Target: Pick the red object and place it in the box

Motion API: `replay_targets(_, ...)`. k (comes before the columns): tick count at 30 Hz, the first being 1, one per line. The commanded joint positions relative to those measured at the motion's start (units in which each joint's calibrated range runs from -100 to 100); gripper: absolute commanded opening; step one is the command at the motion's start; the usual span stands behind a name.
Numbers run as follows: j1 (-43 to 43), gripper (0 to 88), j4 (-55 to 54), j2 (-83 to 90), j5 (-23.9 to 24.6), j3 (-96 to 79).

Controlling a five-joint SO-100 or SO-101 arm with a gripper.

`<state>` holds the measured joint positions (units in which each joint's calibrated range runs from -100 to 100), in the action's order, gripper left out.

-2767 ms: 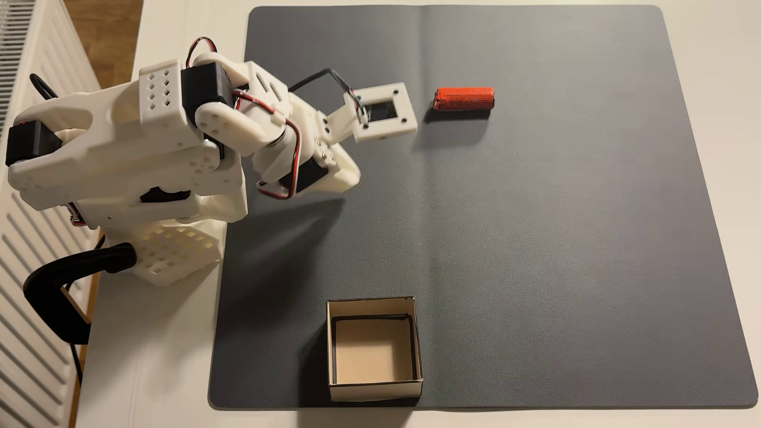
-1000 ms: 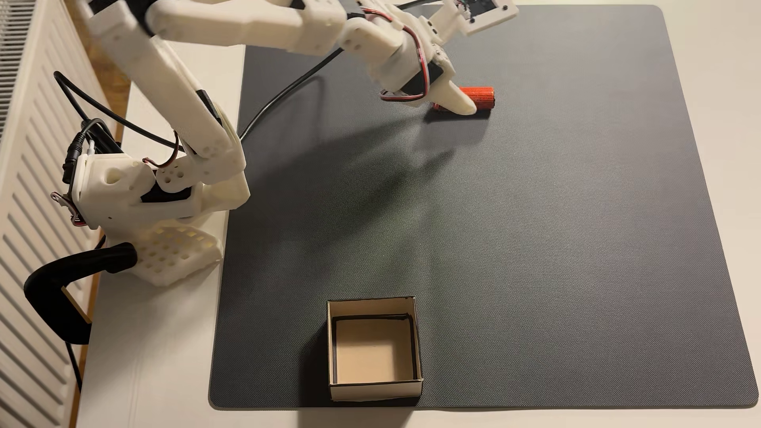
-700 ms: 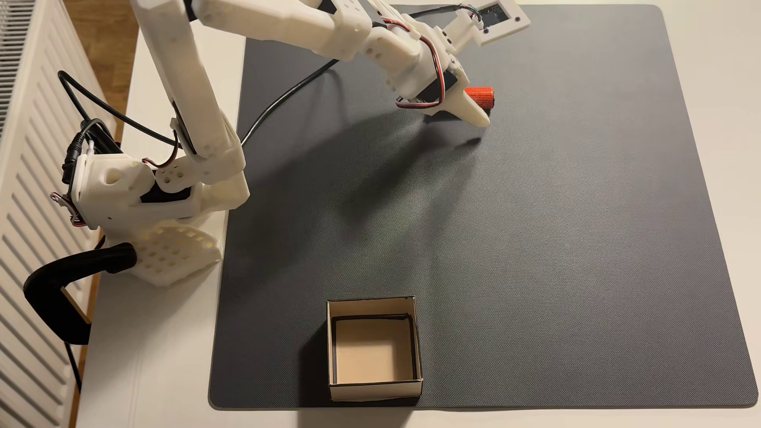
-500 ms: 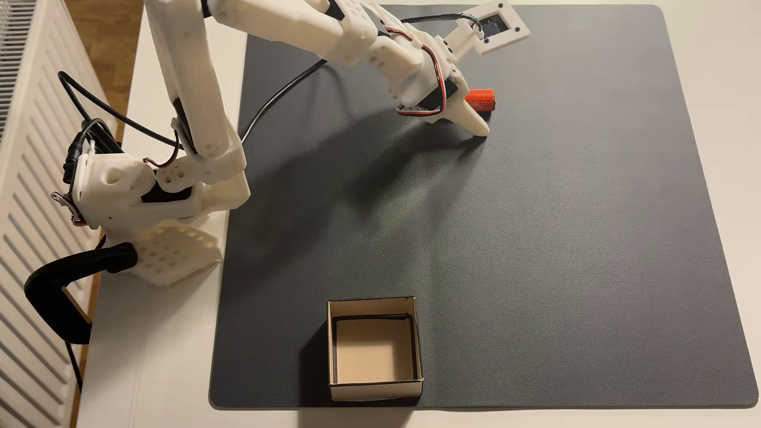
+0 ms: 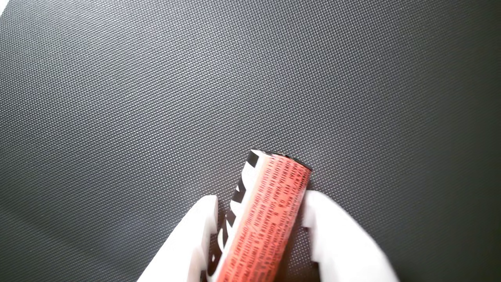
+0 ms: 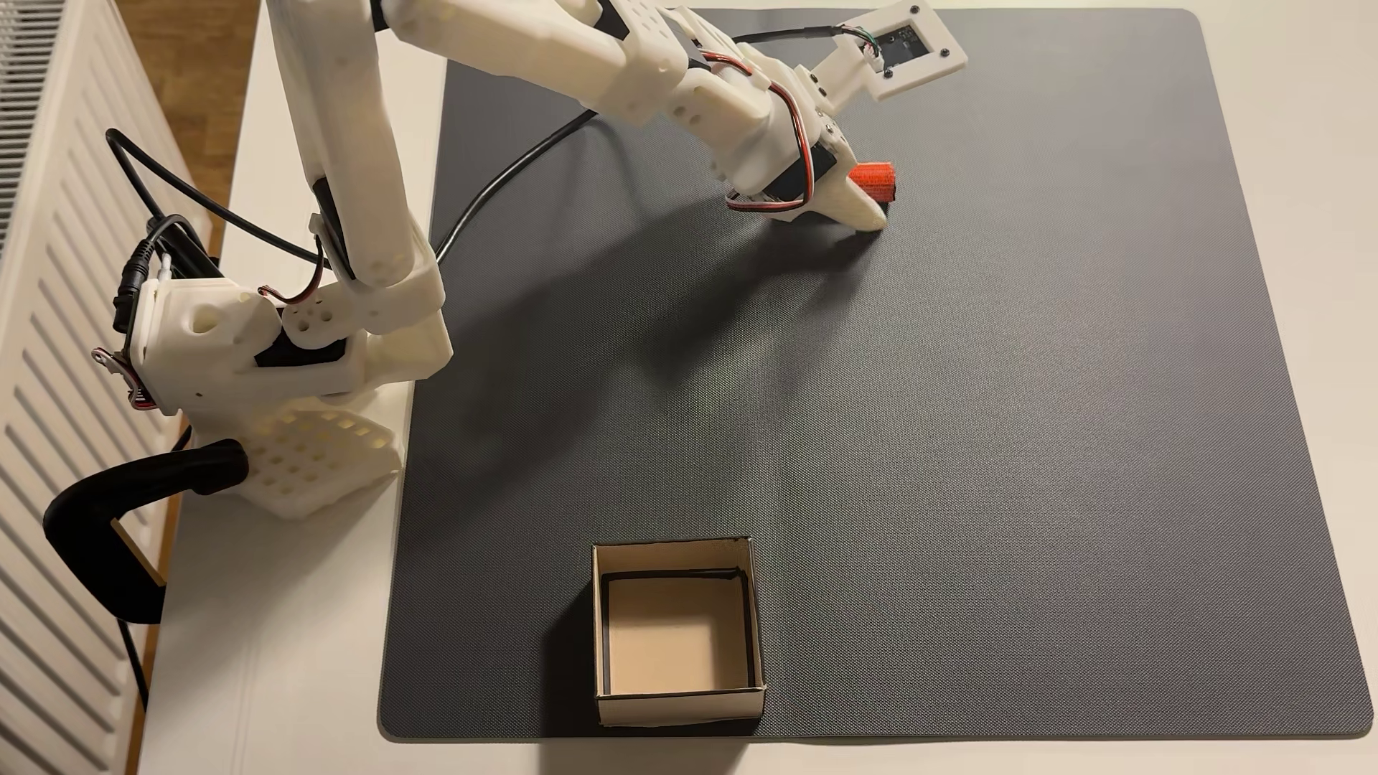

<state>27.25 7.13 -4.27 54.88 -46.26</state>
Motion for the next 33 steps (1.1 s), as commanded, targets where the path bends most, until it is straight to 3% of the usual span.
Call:
replay_targets(1,0.4,13.6,-0.2,0.2,-0.1,1.4)
replay_targets(12,-0.1,1.2,-0.2,0.1,-0.3,1.2)
replay_targets(18,-0.3,1.2,-0.3,1.0,-1.6,1.7)
replay_targets(24,-3.0,1.5,7.7,14.1,-3.5,5.2)
replay_targets(33,-15.0,1.5,28.1,40.3,-11.5,4.1)
